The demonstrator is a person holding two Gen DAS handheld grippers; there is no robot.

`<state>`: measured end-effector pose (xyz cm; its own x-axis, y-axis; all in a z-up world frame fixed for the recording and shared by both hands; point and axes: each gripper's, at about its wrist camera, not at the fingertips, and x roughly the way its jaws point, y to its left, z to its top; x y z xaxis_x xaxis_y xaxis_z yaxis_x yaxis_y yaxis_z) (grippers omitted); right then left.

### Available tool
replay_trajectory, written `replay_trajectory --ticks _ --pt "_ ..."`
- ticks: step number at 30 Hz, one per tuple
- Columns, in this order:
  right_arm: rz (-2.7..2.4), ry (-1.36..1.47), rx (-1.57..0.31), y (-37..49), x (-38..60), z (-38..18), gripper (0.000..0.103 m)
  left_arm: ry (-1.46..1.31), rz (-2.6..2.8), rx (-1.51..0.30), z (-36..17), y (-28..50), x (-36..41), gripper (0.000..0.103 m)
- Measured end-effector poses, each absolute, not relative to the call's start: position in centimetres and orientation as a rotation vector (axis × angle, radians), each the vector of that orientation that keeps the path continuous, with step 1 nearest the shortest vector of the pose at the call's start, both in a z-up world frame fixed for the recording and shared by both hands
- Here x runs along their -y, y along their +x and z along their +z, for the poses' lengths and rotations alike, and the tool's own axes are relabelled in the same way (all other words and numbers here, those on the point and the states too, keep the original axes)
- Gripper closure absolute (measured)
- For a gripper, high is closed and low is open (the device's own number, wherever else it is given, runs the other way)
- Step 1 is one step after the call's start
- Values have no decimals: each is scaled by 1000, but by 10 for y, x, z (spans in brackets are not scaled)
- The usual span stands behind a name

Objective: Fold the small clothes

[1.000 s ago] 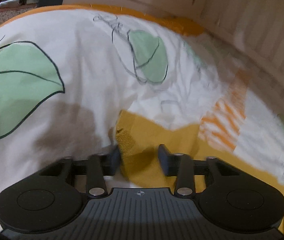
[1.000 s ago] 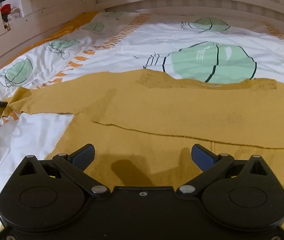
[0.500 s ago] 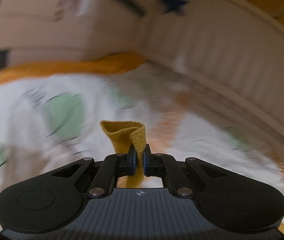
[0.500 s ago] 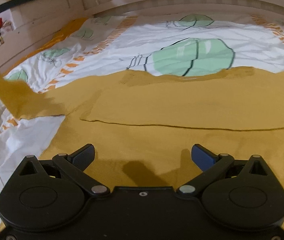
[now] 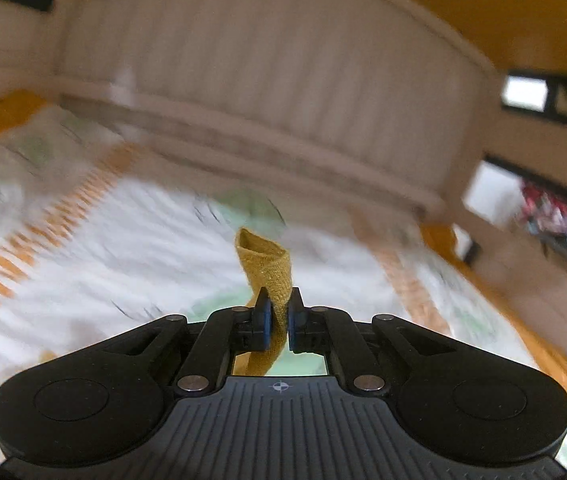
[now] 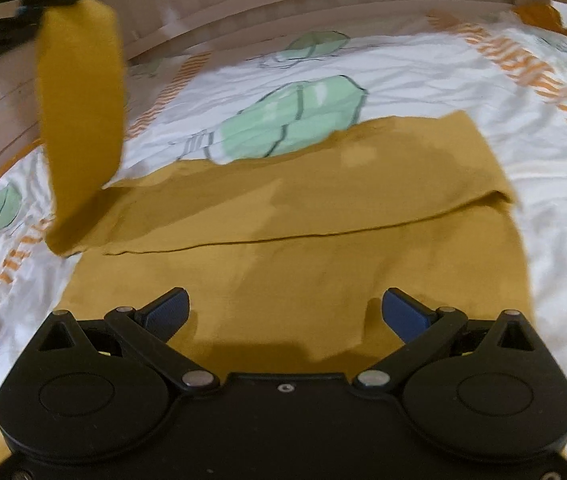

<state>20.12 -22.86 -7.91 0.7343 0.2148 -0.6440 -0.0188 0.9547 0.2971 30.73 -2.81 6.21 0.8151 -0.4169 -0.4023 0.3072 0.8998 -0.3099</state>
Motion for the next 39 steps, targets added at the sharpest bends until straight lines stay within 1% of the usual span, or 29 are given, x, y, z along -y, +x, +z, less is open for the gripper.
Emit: replay_trajectory --ticks 1,2,3,6,10,12,13,17,21,25,27,31,33,36,39 --pt "122 288 -738 201 232 -79 1 -222 -406 -511 53 309 42 91" --pt "115 294 -737 200 235 -79 1 -206 -422 -540 43 312 53 83" --pt "109 298 -736 199 238 -79 1 -185 -436 -563 36 310 64 78" --pt "92 304 -736 198 243 -80 1 -115 -452 -591 21 305 77 77" --pt "84 318 -742 202 246 -80 1 -73 -475 -563 20 296 76 75" --pt "84 313 -736 204 245 -78 1 -54 -468 -542 24 289 69 66" --pt "82 309 -731 204 246 -77 1 -43 -449 -533 22 283 63 65" --pt "83 323 -706 211 248 -73 1 -27 -329 -557 10 270 34 64" --pt "106 327 -657 225 249 -70 1 -49 -193 -640 -26 266 -11 64" --pt "102 264 -610 248 248 -68 9 -85 -105 -735 -59 267 -46 64" --pt "104 238 -614 262 248 -69 13 -98 -92 -770 -69 266 -59 64" --pt "101 187 -646 285 248 -75 23 -82 -91 -805 -90 262 -65 64" --pt "100 165 -658 291 247 -78 24 -54 -88 -794 -100 259 -63 62" --pt "106 109 -675 298 241 -83 25 -8 -90 -732 -107 249 -57 58" --pt "120 85 -698 304 238 -90 26 -8 -99 -697 -112 243 -58 57"
